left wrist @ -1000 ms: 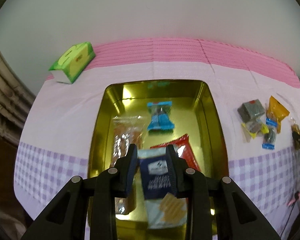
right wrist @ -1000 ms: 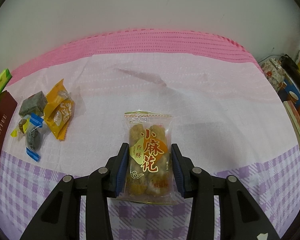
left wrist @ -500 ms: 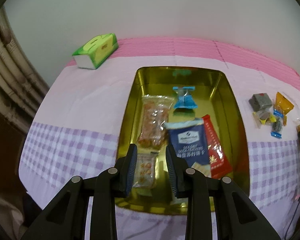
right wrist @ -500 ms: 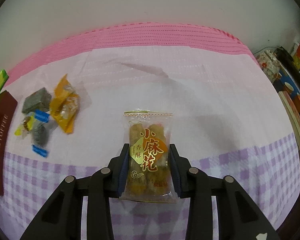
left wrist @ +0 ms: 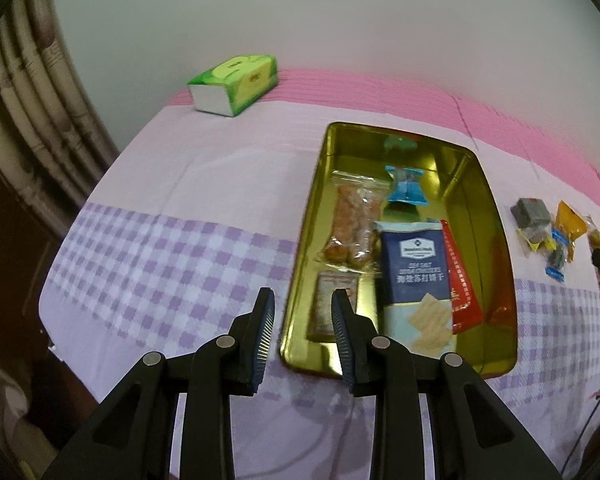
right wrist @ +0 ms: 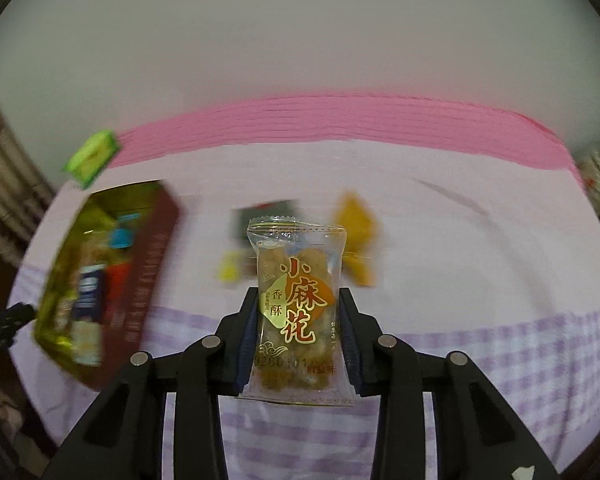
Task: Organize snacks
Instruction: 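Carry the twist bag over the gold tin and release it with the right tool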
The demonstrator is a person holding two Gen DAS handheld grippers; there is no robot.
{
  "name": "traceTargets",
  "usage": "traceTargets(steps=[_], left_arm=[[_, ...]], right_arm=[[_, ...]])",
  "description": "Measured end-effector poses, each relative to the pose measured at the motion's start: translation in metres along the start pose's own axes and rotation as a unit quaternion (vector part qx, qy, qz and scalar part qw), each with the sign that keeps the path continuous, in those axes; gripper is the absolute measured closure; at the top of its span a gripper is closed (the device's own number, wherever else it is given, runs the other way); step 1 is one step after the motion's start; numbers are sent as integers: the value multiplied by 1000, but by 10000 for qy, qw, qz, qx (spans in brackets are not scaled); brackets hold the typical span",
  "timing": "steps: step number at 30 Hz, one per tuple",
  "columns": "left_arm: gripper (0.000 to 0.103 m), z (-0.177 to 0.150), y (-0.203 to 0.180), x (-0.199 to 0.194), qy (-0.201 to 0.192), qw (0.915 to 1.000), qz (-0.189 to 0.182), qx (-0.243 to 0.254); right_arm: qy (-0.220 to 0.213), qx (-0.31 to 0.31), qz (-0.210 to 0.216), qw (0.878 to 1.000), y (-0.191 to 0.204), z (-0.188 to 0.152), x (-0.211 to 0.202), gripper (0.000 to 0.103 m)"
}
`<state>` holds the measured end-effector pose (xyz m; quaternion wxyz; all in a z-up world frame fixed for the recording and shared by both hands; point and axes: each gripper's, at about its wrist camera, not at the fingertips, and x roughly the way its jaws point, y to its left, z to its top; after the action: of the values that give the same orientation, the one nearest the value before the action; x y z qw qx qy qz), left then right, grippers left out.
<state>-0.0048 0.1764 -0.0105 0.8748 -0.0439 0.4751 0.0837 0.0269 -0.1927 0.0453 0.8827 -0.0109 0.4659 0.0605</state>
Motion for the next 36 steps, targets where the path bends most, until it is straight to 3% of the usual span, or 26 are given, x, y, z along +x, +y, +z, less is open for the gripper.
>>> traceTargets(steps=[6,12,23,36], left_arm=[[72,-6,20,1,92,9993,158,-321],[72,-11,35,2,133,9981,407,-445],[68,-14,54,8,219,9955,480,-793],[65,-13,54,10,226,9954,498,-786]], right_arm=[[50,-458,525,9976,74,4,0,69],[197,-637,780,9947,123,5,11,69],[484,-701,586,9946,169,0,38,69],[612,-919,281,9935,193,-10,59,69]])
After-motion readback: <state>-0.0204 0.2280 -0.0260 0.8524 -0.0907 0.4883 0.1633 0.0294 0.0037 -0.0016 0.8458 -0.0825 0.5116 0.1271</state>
